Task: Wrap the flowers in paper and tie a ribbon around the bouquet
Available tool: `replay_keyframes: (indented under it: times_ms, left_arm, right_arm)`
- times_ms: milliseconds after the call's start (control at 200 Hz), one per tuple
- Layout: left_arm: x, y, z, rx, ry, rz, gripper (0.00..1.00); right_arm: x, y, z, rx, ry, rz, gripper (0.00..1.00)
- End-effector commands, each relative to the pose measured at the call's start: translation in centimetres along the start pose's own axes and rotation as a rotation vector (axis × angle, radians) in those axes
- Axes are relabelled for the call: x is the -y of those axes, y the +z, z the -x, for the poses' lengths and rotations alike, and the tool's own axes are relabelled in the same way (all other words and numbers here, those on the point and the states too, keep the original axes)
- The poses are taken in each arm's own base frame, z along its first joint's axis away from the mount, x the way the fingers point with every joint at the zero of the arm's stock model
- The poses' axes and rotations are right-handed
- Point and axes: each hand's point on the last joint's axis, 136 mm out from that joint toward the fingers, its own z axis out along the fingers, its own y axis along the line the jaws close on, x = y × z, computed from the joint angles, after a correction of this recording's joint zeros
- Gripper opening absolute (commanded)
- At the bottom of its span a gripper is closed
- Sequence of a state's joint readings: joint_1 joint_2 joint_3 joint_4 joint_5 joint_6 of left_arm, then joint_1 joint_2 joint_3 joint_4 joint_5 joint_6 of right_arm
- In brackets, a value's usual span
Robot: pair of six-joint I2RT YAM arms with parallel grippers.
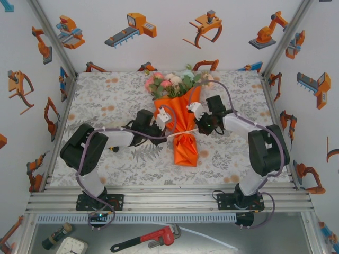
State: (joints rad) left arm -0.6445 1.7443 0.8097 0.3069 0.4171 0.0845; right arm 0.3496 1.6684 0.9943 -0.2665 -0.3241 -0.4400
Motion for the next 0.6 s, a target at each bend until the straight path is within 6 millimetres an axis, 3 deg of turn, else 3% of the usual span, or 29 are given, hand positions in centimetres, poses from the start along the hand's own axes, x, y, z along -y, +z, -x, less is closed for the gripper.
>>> replay_keyframes:
  times_ms: [0,130,340,466,536,596]
  left_arm:
    - [-3.4,-2.2,-1.0,0.023,-0.268,0.149,0.00]
    - [-5.7,-3.8,-3.3,0.004,-0.366,0.302,0.00]
    - [-9.0,-6.3,-5.7,-0.048,-0.413,0.498,0.00]
    - [-11.0,-8.0,-7.2,-0.056,-0.481,0.592,0.00]
    - [-11.1,-8.1,-7.1,-0.039,-0.495,0.563,0.00]
    - [-10.0,-7.4,-5.6,0.001,-0.468,0.474,0.00]
  right_arm:
    - [5.1,-2.6,-0.7,0.005,0.268,-0.320,0.00]
    - [7.9,-4.3,-3.8,-0.059,0.518,-0.483,0.00]
    - [10.8,-5.3,-8.2,-0.209,0.660,-0.630,0.00]
    - [12.7,-7.0,-10.3,-0.232,0.756,-0.715,0.00]
    - [13.1,-7.6,-10.6,-0.231,0.765,-0.723,0.00]
    - [12.8,-7.1,-9.7,-0.201,0.745,-0.669,0.00]
